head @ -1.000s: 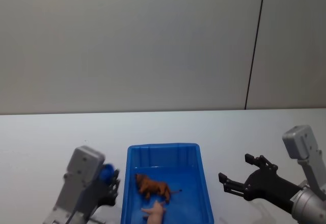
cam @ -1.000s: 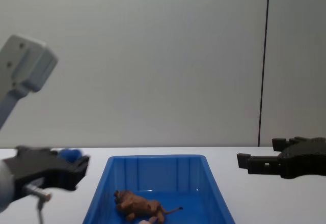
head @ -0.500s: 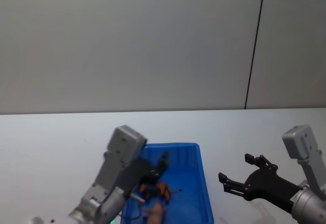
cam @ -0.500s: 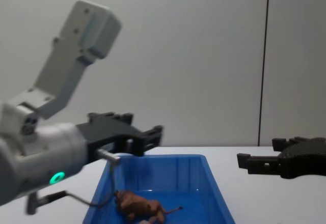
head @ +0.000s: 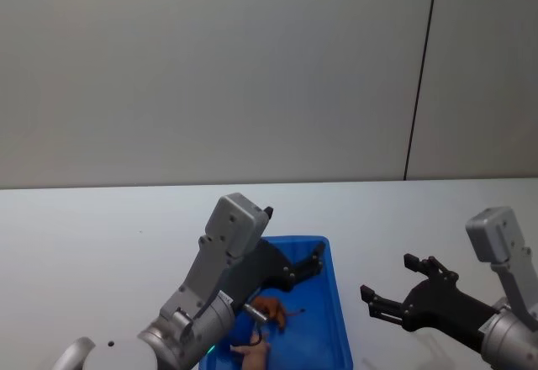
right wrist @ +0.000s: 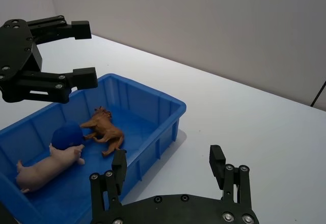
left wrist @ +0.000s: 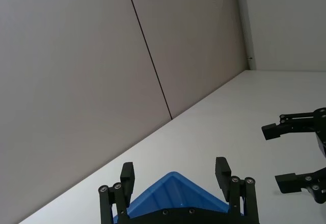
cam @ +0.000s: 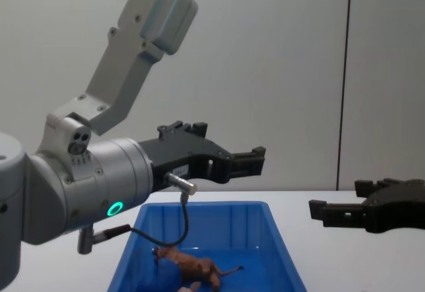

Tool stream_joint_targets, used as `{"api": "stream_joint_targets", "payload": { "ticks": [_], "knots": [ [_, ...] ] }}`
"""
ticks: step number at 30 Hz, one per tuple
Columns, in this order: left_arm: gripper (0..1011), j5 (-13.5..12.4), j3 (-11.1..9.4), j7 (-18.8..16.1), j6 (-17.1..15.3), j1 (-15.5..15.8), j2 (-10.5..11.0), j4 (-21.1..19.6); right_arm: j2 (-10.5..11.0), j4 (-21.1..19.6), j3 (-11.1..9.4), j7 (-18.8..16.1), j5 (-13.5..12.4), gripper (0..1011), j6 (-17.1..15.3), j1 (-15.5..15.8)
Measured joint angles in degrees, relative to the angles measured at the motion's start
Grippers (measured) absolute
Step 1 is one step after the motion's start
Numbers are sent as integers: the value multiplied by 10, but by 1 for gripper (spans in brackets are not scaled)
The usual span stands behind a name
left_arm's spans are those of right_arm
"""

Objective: Pick up the two dolls from the table and place them into the box.

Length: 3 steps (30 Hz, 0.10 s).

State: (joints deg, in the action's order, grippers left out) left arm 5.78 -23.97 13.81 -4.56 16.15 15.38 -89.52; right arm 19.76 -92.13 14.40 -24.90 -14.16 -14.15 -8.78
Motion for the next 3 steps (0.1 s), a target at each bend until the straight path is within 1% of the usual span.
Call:
{"api": "stream_joint_targets", "payload": {
  "ticks": [3],
  "knots": [
    [1002,-1,0,5,5,1,-1,0,0,0,0,0,0,1001,0,0]
  ]
}}
